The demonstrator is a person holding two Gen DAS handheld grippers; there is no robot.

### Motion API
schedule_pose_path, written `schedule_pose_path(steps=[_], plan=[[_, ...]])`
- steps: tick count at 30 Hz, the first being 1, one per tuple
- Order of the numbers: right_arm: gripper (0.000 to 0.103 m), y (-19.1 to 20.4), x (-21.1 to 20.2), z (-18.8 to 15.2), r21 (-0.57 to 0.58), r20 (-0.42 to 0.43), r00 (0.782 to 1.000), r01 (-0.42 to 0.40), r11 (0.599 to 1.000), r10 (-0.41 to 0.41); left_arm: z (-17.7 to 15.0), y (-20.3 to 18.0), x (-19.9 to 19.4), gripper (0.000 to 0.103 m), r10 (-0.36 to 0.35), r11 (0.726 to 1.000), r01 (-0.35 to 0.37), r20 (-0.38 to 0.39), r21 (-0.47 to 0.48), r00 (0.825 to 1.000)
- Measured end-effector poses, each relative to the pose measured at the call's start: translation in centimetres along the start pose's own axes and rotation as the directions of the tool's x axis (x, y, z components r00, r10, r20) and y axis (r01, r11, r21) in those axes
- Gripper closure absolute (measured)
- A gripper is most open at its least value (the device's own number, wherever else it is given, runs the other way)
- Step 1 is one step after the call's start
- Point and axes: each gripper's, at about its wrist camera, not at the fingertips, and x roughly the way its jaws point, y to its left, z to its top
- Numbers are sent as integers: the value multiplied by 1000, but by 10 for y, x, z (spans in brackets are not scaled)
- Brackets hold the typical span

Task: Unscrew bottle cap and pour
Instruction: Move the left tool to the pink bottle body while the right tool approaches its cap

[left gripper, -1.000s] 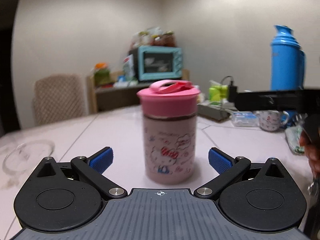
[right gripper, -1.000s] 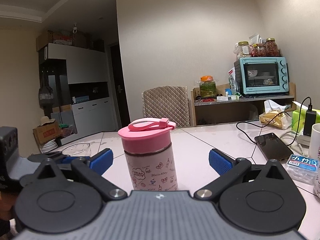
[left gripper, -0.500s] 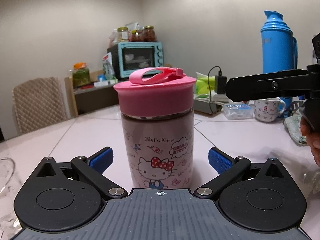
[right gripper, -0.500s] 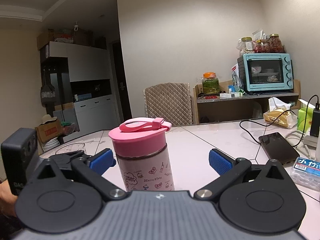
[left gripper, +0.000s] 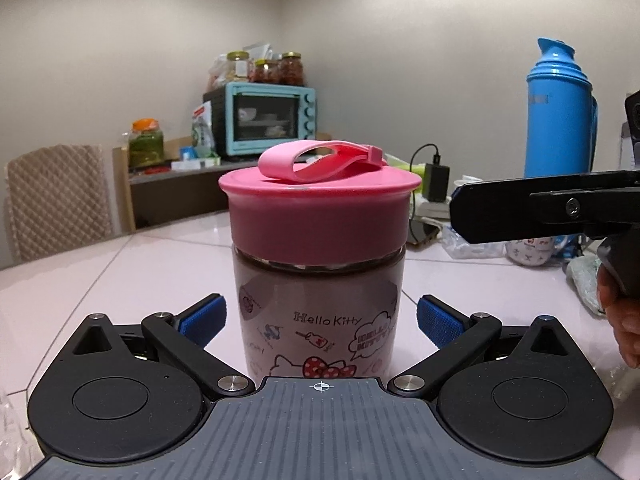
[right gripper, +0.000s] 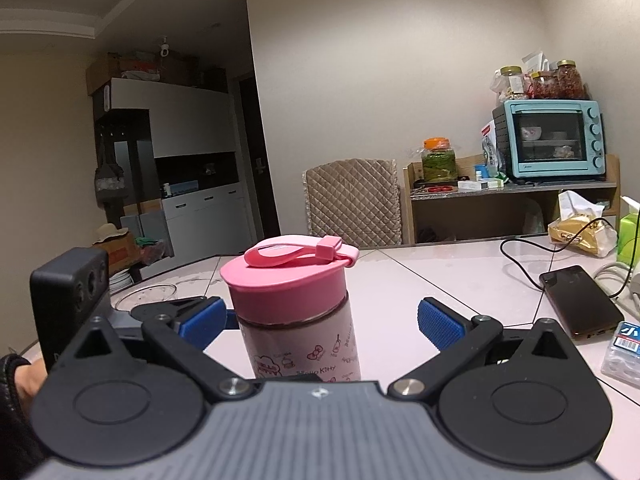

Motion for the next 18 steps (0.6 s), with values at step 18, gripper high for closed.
schedule_pose_path(steps=[18], plan=[[0,11,27,7,-38,-28,999,-17,999,15,2,5,6,13,-3,1000,4,-18,11,1000]])
